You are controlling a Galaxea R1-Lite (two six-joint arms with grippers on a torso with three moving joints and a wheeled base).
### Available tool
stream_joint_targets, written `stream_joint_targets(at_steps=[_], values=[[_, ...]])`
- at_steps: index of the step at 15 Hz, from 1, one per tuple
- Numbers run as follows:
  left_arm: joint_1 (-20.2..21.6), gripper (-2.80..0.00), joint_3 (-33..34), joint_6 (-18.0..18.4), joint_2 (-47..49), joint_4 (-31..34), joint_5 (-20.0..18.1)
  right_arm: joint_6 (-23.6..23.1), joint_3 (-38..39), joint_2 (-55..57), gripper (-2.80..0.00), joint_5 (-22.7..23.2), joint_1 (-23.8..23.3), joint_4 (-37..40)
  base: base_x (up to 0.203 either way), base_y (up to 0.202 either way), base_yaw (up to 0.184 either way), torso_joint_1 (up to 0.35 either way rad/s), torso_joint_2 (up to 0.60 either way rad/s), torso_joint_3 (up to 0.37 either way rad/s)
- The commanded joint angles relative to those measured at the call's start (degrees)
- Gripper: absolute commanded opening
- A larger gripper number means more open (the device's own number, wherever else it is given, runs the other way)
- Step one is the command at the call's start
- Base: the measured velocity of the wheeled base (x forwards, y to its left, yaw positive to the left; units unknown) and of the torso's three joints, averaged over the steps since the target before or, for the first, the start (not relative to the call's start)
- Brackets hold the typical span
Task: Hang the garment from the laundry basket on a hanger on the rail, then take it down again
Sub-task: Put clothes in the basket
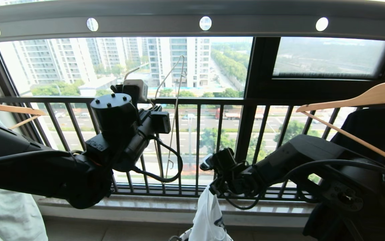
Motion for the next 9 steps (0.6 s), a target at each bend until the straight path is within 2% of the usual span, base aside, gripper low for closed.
stream_joint_targets(at_steps=[1,4,7,9], values=[[0.14,-2.80,-0.03,-0.07,-1.10,-0.35,0.12,-0.86,-4.35,0.62,0.00,-0.03,-0.44,4.52,0.000,0.000,0.000,0.000,0.00,0.000],[0.73,-2.80,-0.21,-0.07,-1.27,-0.26,0.12,-3.36,-10.58,0.83,0.00,0.70,-0.77,19.14,0.000,0.000,0.000,0.000,0.00,0.000],[0.73,-2.80,-0.21,-0.07,-2.16,-0.17,0.12,-6.14,-14.51,1.30,0.00,2.43,-1.29,28.22,0.000,0.000,0.000,0.000,0.00,0.000],[0.75,-2.80,-0.21,-0.07,-2.52,-0.08,0.12,-6.71,-20.46,2.27,0.00,3.95,-1.93,35.81,0.000,0.000,0.000,0.000,0.00,0.000]])
